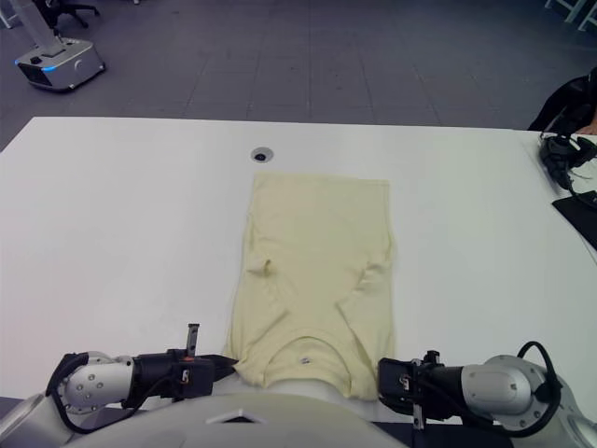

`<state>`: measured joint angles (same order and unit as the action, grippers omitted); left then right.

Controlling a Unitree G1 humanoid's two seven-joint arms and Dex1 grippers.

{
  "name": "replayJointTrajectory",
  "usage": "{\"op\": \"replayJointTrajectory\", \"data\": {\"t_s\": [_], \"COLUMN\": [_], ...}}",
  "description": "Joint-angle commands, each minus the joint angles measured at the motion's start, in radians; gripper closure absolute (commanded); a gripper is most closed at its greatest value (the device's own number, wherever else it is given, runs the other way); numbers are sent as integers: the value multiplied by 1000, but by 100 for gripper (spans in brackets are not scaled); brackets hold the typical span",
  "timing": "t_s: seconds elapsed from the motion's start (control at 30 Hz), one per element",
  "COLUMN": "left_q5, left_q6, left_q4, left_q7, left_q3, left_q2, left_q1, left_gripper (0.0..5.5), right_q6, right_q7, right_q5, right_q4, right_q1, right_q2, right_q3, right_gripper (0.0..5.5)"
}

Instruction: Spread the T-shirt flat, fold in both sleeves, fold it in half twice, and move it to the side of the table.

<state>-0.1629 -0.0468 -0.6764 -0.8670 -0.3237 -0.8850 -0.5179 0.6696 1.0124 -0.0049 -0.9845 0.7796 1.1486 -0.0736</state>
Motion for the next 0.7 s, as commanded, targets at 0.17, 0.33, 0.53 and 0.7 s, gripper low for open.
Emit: {"op": "replayJointTrajectory", "data": {"t_s": [0.17, 0.33, 0.53, 0.7], "left_q5": [-12, -25, -26, -30], "left_q6": [-20, -26, -33, -41], "left_q4": [-14, -15, -17, -22], "left_q7": [6, 23, 27, 33], "left_q3": [-6, -12, -15, -18], "left_q2": [2, 15, 19, 25], "left_q1": [-1, -4, 2, 6], "left_gripper": [549, 549, 549, 549], "right_q6": [32, 25, 34, 18], "right_q7": [39, 49, 71, 73], "right_q5": [50, 53, 91, 78], "right_q4": [24, 74, 99, 112], "right_q1": [-56, -113, -145, -157], "right_q2": [20, 46, 54, 71], "right_q3": [-1, 19, 27, 56], "right_gripper": [363, 276, 169, 68]}}
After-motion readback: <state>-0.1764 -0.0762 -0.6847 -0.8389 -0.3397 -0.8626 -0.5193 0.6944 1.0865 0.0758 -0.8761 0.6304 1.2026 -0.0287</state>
